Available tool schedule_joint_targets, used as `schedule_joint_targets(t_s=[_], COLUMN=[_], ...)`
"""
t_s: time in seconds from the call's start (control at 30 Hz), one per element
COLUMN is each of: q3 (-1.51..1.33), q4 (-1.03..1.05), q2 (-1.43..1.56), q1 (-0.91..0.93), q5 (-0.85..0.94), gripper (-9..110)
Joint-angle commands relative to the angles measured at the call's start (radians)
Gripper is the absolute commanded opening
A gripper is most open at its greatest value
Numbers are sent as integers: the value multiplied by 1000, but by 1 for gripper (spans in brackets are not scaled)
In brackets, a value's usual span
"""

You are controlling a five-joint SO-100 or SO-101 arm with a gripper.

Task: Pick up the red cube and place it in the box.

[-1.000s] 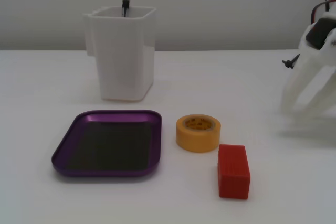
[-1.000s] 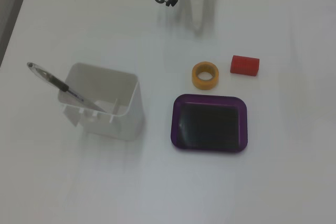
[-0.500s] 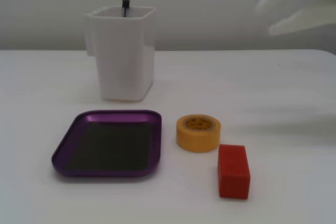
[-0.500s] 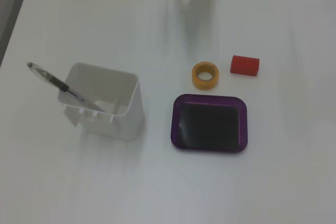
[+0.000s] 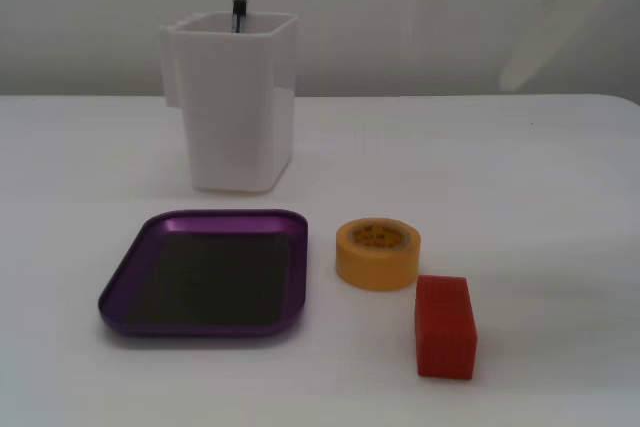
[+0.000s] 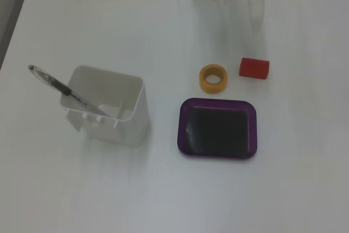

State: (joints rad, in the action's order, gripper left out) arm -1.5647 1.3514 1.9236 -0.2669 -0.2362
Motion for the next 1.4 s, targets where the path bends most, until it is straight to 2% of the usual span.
schedule_joint_targets(t_s=[0.0,0.2,0.47,0.63,1.1,1.23,1.37], q3=[156,103,-8,-14,2,2,6], q4=[72,72,-29,-89,-183,-184,-202], q2=[-126,-272,-373,-408,-624,-626,-626], q1=[-6,-15,-51,-114,-103,-103,-104], q5=[-123,-264,-319,-314,-321,-314,-307], gripper=[17,18,33,33,32,22,0])
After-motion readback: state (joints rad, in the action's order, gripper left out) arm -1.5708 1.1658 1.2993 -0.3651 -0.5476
